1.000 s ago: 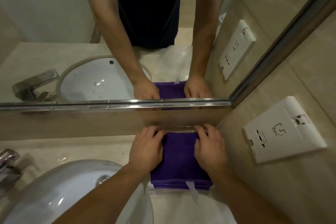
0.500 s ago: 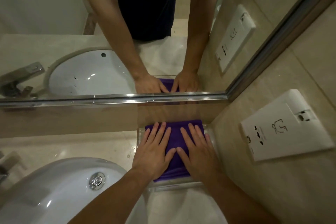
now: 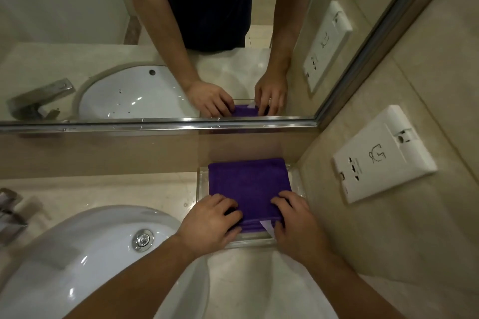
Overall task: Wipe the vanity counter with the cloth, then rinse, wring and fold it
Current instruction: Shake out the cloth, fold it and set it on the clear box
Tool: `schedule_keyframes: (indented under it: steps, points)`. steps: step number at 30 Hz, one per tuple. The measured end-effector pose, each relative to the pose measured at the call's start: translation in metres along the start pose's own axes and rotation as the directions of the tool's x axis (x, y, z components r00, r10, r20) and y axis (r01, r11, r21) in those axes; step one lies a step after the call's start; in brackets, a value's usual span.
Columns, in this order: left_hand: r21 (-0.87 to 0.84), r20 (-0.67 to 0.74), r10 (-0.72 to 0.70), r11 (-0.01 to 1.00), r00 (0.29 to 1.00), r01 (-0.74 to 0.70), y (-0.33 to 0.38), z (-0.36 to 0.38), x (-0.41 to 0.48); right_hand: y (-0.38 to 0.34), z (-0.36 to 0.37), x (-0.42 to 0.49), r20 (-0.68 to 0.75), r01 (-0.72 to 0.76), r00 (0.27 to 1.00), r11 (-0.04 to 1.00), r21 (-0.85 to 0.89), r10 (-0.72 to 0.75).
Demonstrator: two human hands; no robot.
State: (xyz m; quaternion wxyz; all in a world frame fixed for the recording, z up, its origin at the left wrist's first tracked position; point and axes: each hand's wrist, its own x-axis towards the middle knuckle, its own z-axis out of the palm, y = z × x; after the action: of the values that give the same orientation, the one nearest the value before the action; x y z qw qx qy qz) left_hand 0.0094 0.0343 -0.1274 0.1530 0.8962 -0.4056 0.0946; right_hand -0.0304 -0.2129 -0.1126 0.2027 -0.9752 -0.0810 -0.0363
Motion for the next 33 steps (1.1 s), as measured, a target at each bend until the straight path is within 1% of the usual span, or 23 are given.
schedule_keyframes:
  steps: [2,4,8,11,13,14,16,18,19,22,24,27,28,30,32,33]
  points:
    - [0.044,0.004,0.02,0.999,1.0,-0.02,0.001,0.002,-0.001,0.003,0.001,-0.002,-0.058,0.087,0.994,0.993,-0.079,-0.092]
    - [0.074,0.012,-0.003,0.997,1.0,0.002,0.002,0.004,0.0,0.003,-0.001,0.001,-0.088,0.123,0.987,0.988,-0.098,-0.132]
    - [0.081,-0.006,-0.07,0.994,0.998,0.07,0.011,-0.002,0.0,-0.006,-0.007,0.004,-0.152,0.101,0.981,0.988,-0.119,-0.119]
    - [0.042,-0.027,-0.139,0.989,0.99,0.141,0.017,-0.006,-0.003,-0.014,-0.012,-0.002,-0.212,0.119,0.966,0.983,-0.138,-0.147]
    - [0.023,-0.007,-0.142,0.99,0.99,0.142,0.018,-0.006,-0.008,-0.016,-0.013,-0.009,-0.222,0.12,0.963,0.98,-0.159,-0.154]
    - [0.031,0.007,-0.119,0.992,0.993,0.119,0.017,-0.005,-0.009,-0.016,-0.011,-0.013,-0.204,0.124,0.966,0.975,-0.185,-0.161]
    - [0.038,0.025,-0.092,0.995,0.995,0.091,0.017,-0.005,-0.012,-0.012,-0.007,-0.022,-0.101,0.141,0.981,0.961,-0.237,-0.169]
    - [0.009,0.022,-0.119,0.993,0.993,0.118,0.019,-0.009,-0.012,-0.009,-0.004,-0.025,-0.005,0.136,0.99,0.959,-0.249,-0.141]
    - [-0.001,0.012,-0.133,0.991,0.991,0.133,0.021,-0.012,-0.011,-0.009,-0.004,-0.024,0.01,0.117,0.993,0.964,-0.238,-0.118]
    - [-0.023,-0.027,-0.181,0.983,0.983,0.18,0.022,-0.016,-0.006,-0.015,-0.007,-0.015,-0.04,0.054,0.997,0.983,-0.177,-0.062]
    - [-0.054,-0.057,-0.231,0.972,0.971,0.228,0.021,-0.016,0.002,-0.021,-0.009,-0.005,-0.09,0.007,0.996,0.995,-0.099,-0.016]
    - [-0.099,-0.054,-0.278,0.957,0.959,0.272,0.014,-0.011,0.023,-0.032,-0.006,0.019,-0.123,-0.106,0.987,0.994,0.006,0.106]
    - [-0.097,-0.02,-0.299,0.95,0.954,0.295,0.011,-0.009,0.033,-0.036,-0.003,0.029,-0.098,-0.158,0.982,0.987,0.024,0.159]
    - [-0.055,0.116,-0.364,0.927,0.924,0.372,0.005,-0.005,0.049,-0.039,0.004,0.044,0.027,-0.237,0.971,0.972,0.004,0.236]
    - [0.031,0.233,-0.415,0.907,0.879,0.42,0.002,0.004,0.051,-0.034,0.014,0.049,0.143,-0.226,0.96,0.968,-0.108,0.24]
    - [0.067,0.258,-0.426,0.904,0.867,0.423,0.002,0.008,0.047,-0.031,0.019,0.047,0.179,-0.208,0.956,0.967,-0.147,0.232]
